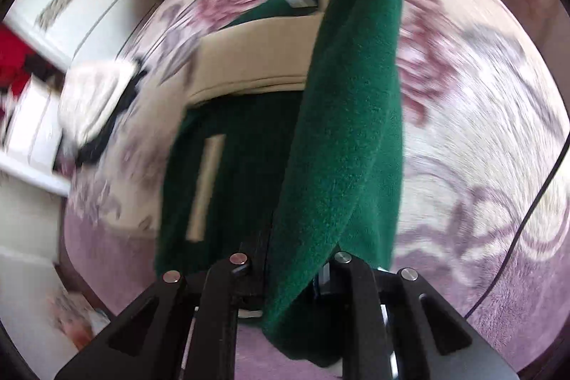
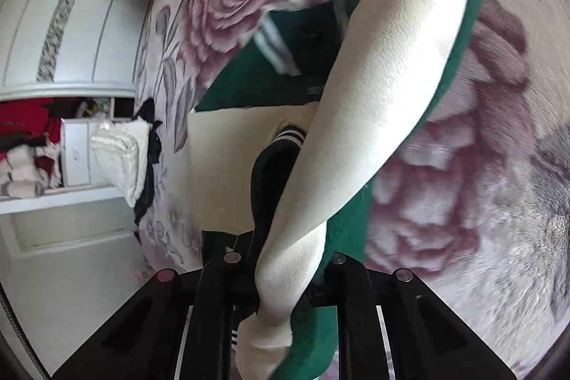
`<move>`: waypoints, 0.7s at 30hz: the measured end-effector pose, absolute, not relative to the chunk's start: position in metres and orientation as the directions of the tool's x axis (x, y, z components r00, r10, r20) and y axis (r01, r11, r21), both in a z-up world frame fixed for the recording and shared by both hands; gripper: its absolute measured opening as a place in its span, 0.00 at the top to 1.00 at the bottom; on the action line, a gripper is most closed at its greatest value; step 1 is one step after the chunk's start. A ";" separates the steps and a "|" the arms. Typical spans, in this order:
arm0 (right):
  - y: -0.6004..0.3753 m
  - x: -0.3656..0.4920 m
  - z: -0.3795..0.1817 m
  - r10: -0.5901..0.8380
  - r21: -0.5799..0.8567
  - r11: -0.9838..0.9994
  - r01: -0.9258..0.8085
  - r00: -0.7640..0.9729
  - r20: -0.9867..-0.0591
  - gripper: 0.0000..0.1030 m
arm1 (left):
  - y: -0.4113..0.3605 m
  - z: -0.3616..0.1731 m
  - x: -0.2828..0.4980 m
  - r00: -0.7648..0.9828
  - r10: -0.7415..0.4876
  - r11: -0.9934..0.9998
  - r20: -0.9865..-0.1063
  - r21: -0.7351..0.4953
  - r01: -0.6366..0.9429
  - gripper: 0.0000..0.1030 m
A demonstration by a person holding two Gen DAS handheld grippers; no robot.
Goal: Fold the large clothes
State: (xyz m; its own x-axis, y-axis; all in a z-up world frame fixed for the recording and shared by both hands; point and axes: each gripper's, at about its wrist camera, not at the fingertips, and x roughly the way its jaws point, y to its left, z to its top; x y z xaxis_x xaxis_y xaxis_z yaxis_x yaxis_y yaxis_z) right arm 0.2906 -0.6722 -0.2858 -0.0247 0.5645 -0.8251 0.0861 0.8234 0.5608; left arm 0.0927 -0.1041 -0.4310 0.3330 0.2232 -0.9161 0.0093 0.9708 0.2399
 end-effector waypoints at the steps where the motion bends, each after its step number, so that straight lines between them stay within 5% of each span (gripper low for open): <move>1: -0.639 0.297 -0.278 0.534 0.531 0.845 0.063 -0.036 -0.845 0.84 | -0.077 -0.429 0.095 0.316 0.209 0.977 -0.925 0.210 -0.031 0.87; 8: -0.410 0.331 -0.341 0.376 0.377 0.926 0.030 -0.173 -0.910 0.79 | 0.098 -0.496 0.100 0.172 -0.021 0.962 -0.985 -0.066 -0.266 0.82; 9: -0.381 0.333 -0.361 0.351 0.354 0.935 0.019 -0.205 -0.914 0.74 | 0.111 -0.508 0.097 0.156 -0.066 0.953 -0.986 -0.109 -0.282 0.82; 11: -0.344 0.332 -0.388 0.319 0.327 0.945 0.003 -0.236 -0.918 0.48 | 0.140 -0.536 0.089 0.121 -0.202 0.925 -0.972 -0.230 -0.302 0.78; 14: -0.325 0.324 -0.390 0.344 0.347 0.937 0.025 -0.223 -0.912 0.35 | 0.173 -0.551 0.076 0.117 -0.333 0.876 -0.936 -0.353 -0.330 0.72; 17: -0.333 0.306 -0.378 0.390 0.400 0.916 0.007 -0.243 -0.888 0.35 | 0.203 -0.553 0.063 0.123 -0.434 0.813 -0.893 -0.447 -0.373 0.72; 19: -0.353 0.289 -0.368 0.415 0.428 0.904 0.000 -0.242 -0.877 0.35 | 0.217 -0.553 0.055 0.109 -0.451 0.799 -0.886 -0.455 -0.393 0.54; 21: -0.380 0.266 -0.353 0.422 0.439 0.898 -0.025 -0.229 -0.877 0.34 | 0.229 -0.550 0.046 0.113 -0.464 0.783 -0.879 -0.466 -0.412 0.47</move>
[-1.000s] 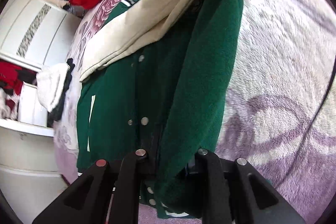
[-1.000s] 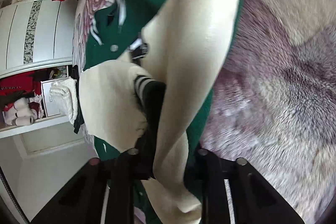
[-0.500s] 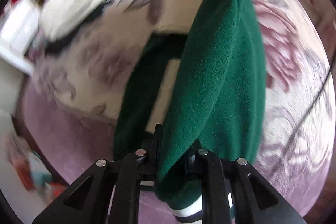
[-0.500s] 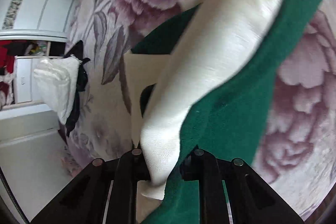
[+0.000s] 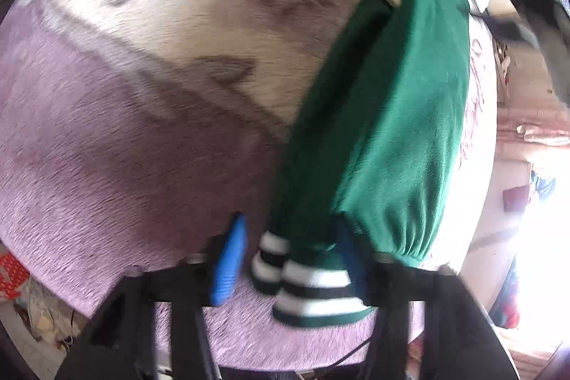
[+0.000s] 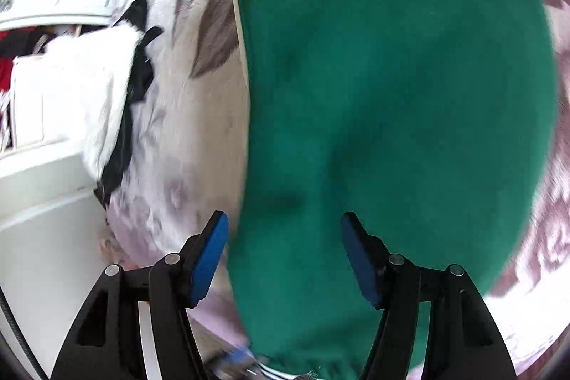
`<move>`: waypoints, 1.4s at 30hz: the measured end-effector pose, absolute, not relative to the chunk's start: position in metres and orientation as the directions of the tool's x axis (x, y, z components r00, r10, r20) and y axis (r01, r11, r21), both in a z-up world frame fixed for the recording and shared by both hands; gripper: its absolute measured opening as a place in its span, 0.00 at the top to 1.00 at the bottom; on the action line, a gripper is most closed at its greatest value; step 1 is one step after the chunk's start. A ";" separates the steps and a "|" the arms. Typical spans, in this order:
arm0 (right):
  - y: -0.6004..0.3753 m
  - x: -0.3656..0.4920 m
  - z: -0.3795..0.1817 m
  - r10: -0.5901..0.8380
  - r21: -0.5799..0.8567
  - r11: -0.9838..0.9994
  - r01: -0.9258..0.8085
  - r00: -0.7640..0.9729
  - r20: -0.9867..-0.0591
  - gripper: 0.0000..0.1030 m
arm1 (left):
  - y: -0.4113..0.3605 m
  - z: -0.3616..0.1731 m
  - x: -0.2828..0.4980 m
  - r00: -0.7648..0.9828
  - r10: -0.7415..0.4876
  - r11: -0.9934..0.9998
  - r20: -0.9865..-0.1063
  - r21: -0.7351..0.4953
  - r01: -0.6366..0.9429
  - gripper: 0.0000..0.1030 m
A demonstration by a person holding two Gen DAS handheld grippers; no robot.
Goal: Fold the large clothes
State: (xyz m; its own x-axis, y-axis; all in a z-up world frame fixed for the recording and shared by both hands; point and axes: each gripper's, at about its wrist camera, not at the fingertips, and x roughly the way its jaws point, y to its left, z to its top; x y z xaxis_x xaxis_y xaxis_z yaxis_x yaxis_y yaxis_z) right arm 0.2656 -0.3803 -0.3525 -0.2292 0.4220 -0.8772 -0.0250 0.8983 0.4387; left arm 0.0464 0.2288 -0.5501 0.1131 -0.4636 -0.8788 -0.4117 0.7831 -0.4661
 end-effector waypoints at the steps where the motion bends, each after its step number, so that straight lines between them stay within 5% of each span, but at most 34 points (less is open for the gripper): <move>1: -0.395 0.250 -0.345 0.423 0.439 0.898 -0.029 -0.219 -0.879 0.34 | 0.232 -0.548 0.042 0.108 -0.476 0.775 -0.873 -0.475 -0.417 0.48; 11: -0.543 0.046 -0.396 0.423 0.399 0.906 0.140 -0.313 -0.850 0.30 | 0.210 -0.546 0.057 0.138 -0.518 0.764 -0.844 -0.529 -0.370 0.51; 12: -0.547 0.029 -0.408 0.454 0.421 0.891 0.170 -0.320 -0.832 0.30 | 0.204 -0.547 0.059 0.134 -0.473 0.795 -0.871 -0.488 -0.360 0.56; 13: -0.550 0.014 -0.418 0.475 0.431 0.880 0.202 -0.318 -0.821 0.30 | 0.198 -0.547 0.063 0.148 -0.428 0.821 -0.892 -0.452 -0.349 0.83; 20: -0.578 -0.037 -0.438 0.517 0.458 0.842 0.287 -0.183 -0.836 0.30 | 0.223 -0.547 0.067 0.182 -0.358 0.810 -0.916 -0.402 -0.427 0.87; 26: -0.585 -0.055 -0.475 0.724 0.637 0.677 0.369 -0.174 -0.668 0.30 | 0.223 -0.544 0.079 0.165 -0.495 0.779 -0.853 -0.520 -0.352 0.72; 28: -0.580 -0.056 -0.493 0.750 0.664 0.651 0.369 -0.180 -0.636 0.30 | 0.229 -0.551 0.081 0.176 -0.517 0.756 -0.838 -0.543 -0.366 0.46; 31: -0.571 -0.053 -0.506 0.804 0.722 0.584 0.371 -0.143 -0.577 0.19 | 0.225 -0.589 0.086 0.151 -0.563 0.720 -0.812 -0.572 -0.392 0.45; 34: -0.555 -0.051 -0.507 0.837 0.767 0.538 0.350 -0.113 -0.535 0.19 | 0.212 -0.603 0.090 0.166 -0.559 0.729 -0.813 -0.577 -0.370 0.44; 36: -0.543 -0.051 -0.507 0.849 0.783 0.517 0.345 -0.096 -0.519 0.25 | 0.206 -0.593 0.093 0.194 -0.528 0.754 -0.827 -0.562 -0.339 0.44; 38: -0.533 -0.051 -0.509 0.847 0.783 0.517 0.347 -0.080 -0.525 0.73 | 0.200 -0.581 0.091 0.223 -0.495 0.781 -0.840 -0.543 -0.308 0.68; 40: -0.535 -0.060 -0.510 0.847 0.773 0.506 0.382 -0.052 -0.529 0.82 | 0.197 -0.570 0.089 0.249 -0.494 0.778 -0.833 -0.551 -0.301 0.85; 42: -0.540 -0.067 -0.500 0.855 0.777 0.481 0.406 -0.022 -0.518 0.86 | 0.202 -0.560 0.077 0.278 -0.498 0.767 -0.821 -0.567 -0.301 0.88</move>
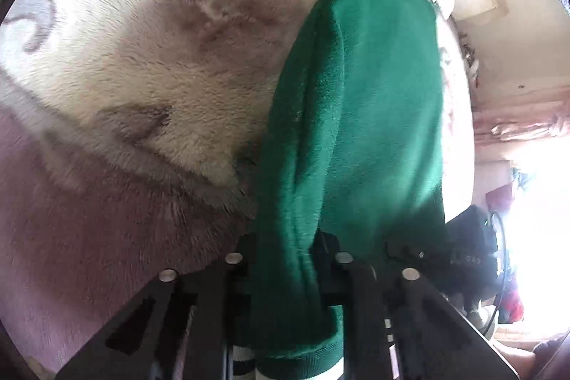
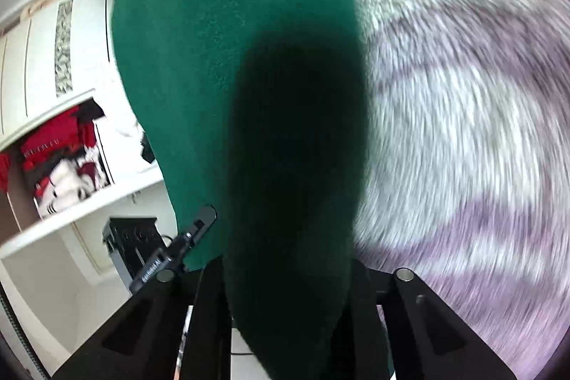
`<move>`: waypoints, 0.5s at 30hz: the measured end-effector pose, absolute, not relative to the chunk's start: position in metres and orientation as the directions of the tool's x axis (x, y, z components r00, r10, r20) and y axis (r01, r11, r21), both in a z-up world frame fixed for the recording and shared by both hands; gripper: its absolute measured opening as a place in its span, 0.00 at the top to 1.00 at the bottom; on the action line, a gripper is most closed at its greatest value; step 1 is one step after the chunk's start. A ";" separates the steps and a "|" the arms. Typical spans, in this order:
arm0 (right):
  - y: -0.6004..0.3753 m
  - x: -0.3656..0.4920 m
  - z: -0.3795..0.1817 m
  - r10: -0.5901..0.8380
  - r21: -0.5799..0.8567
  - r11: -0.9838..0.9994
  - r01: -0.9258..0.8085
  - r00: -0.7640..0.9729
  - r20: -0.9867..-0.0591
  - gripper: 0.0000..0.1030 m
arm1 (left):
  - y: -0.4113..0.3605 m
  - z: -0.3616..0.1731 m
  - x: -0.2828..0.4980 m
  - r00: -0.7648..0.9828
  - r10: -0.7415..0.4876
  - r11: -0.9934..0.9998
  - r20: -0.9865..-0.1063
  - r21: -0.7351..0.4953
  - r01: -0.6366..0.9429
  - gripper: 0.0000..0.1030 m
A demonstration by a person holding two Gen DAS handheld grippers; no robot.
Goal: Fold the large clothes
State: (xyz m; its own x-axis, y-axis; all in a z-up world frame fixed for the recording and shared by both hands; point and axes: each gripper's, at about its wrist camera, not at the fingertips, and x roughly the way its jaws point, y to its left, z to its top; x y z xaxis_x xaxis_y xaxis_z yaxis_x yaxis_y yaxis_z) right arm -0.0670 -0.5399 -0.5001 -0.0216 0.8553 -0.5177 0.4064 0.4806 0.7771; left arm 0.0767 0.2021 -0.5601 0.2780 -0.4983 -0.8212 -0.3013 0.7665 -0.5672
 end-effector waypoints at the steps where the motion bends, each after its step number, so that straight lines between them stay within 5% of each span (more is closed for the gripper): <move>1: -0.543 -0.076 -0.490 0.862 0.782 0.466 0.413 -0.013 -0.507 0.87 | 0.201 -0.550 0.067 0.285 -0.497 0.767 -0.820 -0.568 -0.298 0.89; 9: -0.585 -0.181 -0.441 0.832 0.698 0.535 0.476 -0.153 -0.534 0.88 | 0.170 -0.541 -0.034 0.133 -0.547 0.742 -0.827 -0.552 -0.381 0.84; 15: -0.619 -0.198 -0.461 0.755 0.552 0.640 0.535 -0.303 -0.581 0.63 | 0.185 -0.524 -0.059 0.040 -0.557 0.715 -0.830 -0.503 -0.486 0.76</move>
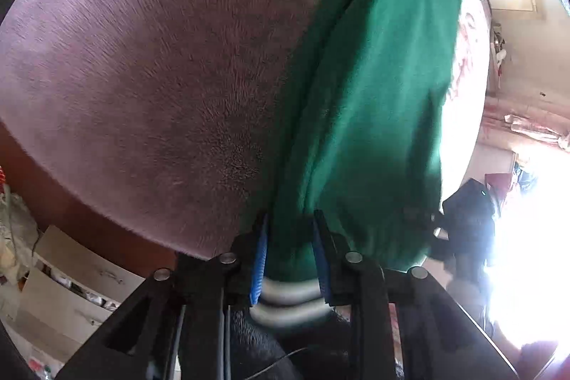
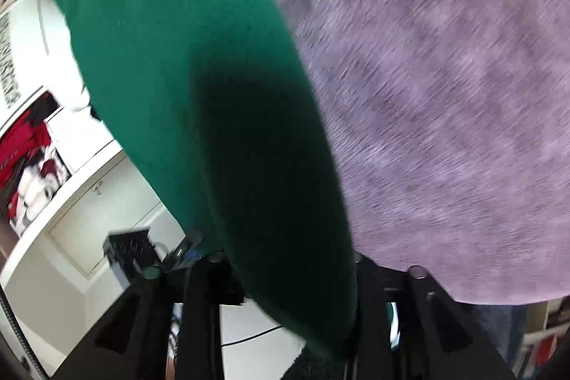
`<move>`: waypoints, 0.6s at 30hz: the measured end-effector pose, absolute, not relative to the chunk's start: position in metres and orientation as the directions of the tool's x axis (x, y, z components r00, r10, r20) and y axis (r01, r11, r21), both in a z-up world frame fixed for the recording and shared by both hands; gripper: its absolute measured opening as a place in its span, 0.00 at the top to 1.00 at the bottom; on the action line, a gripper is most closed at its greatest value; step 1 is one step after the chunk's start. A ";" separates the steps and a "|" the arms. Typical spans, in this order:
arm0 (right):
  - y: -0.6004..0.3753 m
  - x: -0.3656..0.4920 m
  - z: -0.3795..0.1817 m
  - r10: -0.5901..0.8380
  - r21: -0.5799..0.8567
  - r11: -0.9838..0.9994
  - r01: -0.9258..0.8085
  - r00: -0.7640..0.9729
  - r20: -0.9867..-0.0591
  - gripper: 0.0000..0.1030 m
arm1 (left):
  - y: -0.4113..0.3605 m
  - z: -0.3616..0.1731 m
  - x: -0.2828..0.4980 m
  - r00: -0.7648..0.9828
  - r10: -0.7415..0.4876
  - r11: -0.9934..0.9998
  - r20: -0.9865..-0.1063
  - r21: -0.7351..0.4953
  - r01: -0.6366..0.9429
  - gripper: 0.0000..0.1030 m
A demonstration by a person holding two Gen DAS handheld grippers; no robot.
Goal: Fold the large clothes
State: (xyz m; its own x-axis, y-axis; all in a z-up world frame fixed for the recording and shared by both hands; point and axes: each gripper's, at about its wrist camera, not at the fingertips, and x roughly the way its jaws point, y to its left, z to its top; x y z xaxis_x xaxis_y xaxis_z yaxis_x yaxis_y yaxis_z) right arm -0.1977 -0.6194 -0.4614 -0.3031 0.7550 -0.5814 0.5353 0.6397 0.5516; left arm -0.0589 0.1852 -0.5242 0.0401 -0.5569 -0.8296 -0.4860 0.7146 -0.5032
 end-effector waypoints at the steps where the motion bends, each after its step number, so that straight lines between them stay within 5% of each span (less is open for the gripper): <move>1: -0.627 -0.191 -0.455 0.738 0.541 0.657 0.525 -0.303 -0.603 0.56 | 0.190 -0.510 -0.058 0.039 -0.541 0.731 -0.840 -0.493 -0.471 0.72; 4: -0.646 -0.169 -0.427 0.623 0.486 0.766 0.420 -0.301 -0.722 0.39 | 0.202 -0.476 -0.048 0.068 -0.500 0.763 -0.863 -0.477 -0.436 0.67; 12: -0.632 -0.058 -0.369 0.512 0.478 0.852 0.215 -0.146 -0.846 0.39 | 0.182 -0.463 0.120 0.234 -0.382 0.852 -0.894 -0.438 -0.285 0.67; 18: -0.566 0.073 -0.385 0.499 0.497 0.867 0.047 -0.073 -0.864 0.49 | 0.151 -0.522 0.234 0.171 -0.273 0.930 -0.947 -0.305 -0.204 0.67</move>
State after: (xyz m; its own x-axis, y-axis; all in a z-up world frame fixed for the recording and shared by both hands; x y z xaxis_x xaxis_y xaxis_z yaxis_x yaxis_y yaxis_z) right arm 0.0730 -0.5657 -0.3852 -0.0735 0.4989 -0.8635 0.0468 0.8666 0.4968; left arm 0.2342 0.1513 -0.5223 0.1712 -0.2730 -0.9467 -0.2036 0.9303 -0.3051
